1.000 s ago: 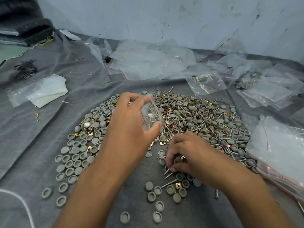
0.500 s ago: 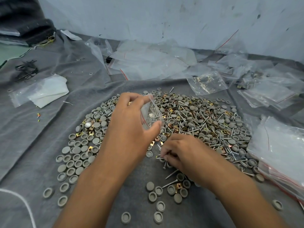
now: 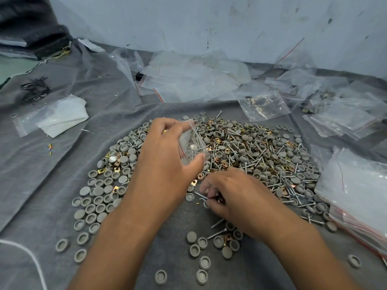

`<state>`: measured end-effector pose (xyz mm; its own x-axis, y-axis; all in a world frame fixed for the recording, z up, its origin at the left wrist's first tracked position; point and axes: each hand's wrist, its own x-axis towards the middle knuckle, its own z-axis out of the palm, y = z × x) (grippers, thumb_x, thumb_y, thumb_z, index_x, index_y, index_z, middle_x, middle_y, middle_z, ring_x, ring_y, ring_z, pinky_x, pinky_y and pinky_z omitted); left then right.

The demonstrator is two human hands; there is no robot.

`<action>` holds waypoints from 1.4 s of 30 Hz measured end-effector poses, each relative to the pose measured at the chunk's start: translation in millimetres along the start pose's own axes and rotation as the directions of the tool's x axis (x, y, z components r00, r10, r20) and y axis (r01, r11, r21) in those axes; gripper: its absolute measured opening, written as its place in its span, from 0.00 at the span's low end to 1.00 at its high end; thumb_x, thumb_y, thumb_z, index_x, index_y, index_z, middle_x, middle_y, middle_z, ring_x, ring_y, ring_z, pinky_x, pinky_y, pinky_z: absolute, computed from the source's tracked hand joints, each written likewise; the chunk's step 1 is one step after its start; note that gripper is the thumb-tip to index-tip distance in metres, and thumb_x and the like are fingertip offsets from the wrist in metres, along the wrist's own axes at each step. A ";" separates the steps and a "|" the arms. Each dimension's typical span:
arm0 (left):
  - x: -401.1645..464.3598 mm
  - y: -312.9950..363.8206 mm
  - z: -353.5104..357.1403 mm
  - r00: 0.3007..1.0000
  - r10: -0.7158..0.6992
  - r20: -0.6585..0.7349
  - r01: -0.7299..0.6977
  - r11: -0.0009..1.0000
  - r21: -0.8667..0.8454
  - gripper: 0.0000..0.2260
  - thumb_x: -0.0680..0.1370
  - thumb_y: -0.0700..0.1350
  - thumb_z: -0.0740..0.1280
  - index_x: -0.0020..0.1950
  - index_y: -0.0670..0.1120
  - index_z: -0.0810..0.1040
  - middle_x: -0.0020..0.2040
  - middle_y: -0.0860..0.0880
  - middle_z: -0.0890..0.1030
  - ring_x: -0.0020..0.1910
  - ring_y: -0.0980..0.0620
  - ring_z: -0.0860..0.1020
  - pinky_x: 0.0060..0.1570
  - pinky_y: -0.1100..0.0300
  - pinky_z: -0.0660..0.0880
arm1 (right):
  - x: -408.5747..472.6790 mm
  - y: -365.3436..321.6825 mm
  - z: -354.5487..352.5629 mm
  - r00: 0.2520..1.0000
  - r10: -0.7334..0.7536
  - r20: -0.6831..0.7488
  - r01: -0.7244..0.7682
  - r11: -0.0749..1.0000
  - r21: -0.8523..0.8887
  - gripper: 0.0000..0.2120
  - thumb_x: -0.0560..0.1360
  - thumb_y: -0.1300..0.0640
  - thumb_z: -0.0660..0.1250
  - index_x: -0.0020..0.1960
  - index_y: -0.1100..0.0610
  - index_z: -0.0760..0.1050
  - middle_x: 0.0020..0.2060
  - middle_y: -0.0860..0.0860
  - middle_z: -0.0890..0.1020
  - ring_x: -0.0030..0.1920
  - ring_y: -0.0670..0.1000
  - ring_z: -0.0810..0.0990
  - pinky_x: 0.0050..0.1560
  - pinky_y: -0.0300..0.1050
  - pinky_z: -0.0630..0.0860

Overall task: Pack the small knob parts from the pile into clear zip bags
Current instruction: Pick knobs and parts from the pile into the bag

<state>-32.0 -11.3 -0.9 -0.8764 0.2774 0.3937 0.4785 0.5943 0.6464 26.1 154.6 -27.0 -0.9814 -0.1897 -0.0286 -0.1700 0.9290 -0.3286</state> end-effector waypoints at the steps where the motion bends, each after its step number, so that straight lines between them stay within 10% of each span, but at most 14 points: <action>1: 0.2 -0.1 0.0 1.000 0.000 -0.001 0.000 1.000 0.000 0.29 0.72 0.56 0.73 0.72 0.55 0.73 0.58 0.61 0.69 0.45 0.65 0.71 0.48 0.74 0.65 | -0.3 -1.0 1.5 1.000 0.008 -0.005 -0.008 1.000 -0.017 0.08 0.79 0.48 0.66 0.57 0.40 0.73 0.45 0.37 0.76 0.51 0.40 0.70 0.46 0.40 0.67; 22: 0.1 -0.8 0.1 1.000 -0.003 -0.010 0.004 1.000 0.011 0.28 0.72 0.56 0.74 0.72 0.55 0.73 0.59 0.60 0.69 0.46 0.61 0.71 0.49 0.75 0.65 | -2.0 -9.5 3.4 0.990 0.096 -0.104 -0.112 0.982 -0.152 0.06 0.77 0.46 0.63 0.47 0.47 0.76 0.42 0.43 0.79 0.45 0.46 0.77 0.43 0.45 0.76; 27: -0.2 1.3 -0.8 1.000 0.001 0.000 -0.001 1.000 0.012 0.29 0.72 0.56 0.73 0.72 0.55 0.72 0.58 0.60 0.69 0.46 0.65 0.71 0.47 0.76 0.65 | -1.8 4.3 -8.7 0.968 0.249 -0.042 -0.194 0.839 0.509 0.08 0.77 0.45 0.64 0.42 0.46 0.77 0.34 0.40 0.81 0.30 0.40 0.75 0.32 0.38 0.73; 32: -1.1 3.4 -0.1 1.000 0.013 0.007 -0.013 1.000 0.007 0.29 0.72 0.55 0.74 0.72 0.54 0.73 0.57 0.60 0.69 0.46 0.69 0.70 0.51 0.76 0.66 | -4.2 -1.7 -37.8 0.857 0.261 -0.445 0.264 0.519 0.813 0.05 0.80 0.51 0.68 0.48 0.52 0.79 0.34 0.41 0.81 0.35 0.39 0.77 0.39 0.32 0.75; 35: -2.1 5.9 2.8 0.999 0.031 0.038 -0.032 0.999 0.013 0.28 0.72 0.53 0.75 0.71 0.55 0.74 0.56 0.60 0.68 0.45 0.65 0.70 0.52 0.68 0.66 | 2.2 -17.9 -28.1 0.795 0.233 -0.561 0.329 0.611 0.720 0.05 0.79 0.52 0.70 0.50 0.53 0.80 0.39 0.50 0.83 0.36 0.53 0.78 0.36 0.48 0.76; 39: -1.0 6.5 2.3 0.998 0.036 0.051 -0.036 0.999 -0.008 0.28 0.70 0.56 0.69 0.70 0.54 0.75 0.57 0.59 0.70 0.45 0.65 0.71 0.51 0.71 0.66 | 12.7 -22.8 -16.9 0.768 0.223 -0.601 0.244 0.765 0.596 0.02 0.78 0.55 0.73 0.50 0.52 0.82 0.40 0.43 0.84 0.36 0.43 0.78 0.38 0.33 0.70; 42: -0.7 4.4 0.5 0.999 0.030 0.042 -0.030 1.000 -0.004 0.28 0.70 0.55 0.72 0.71 0.54 0.75 0.57 0.58 0.70 0.45 0.66 0.71 0.52 0.76 0.65 | 11.6 -18.7 -19.4 0.733 0.256 -0.630 0.267 0.745 0.612 0.04 0.78 0.50 0.72 0.50 0.50 0.81 0.43 0.44 0.82 0.39 0.46 0.78 0.38 0.41 0.72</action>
<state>-29.3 -8.5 1.2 -0.8632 0.3263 0.3851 0.5045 0.5827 0.6371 16.2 141.3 -2.9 -0.8188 0.2989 0.4901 -0.3338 0.4467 -0.8301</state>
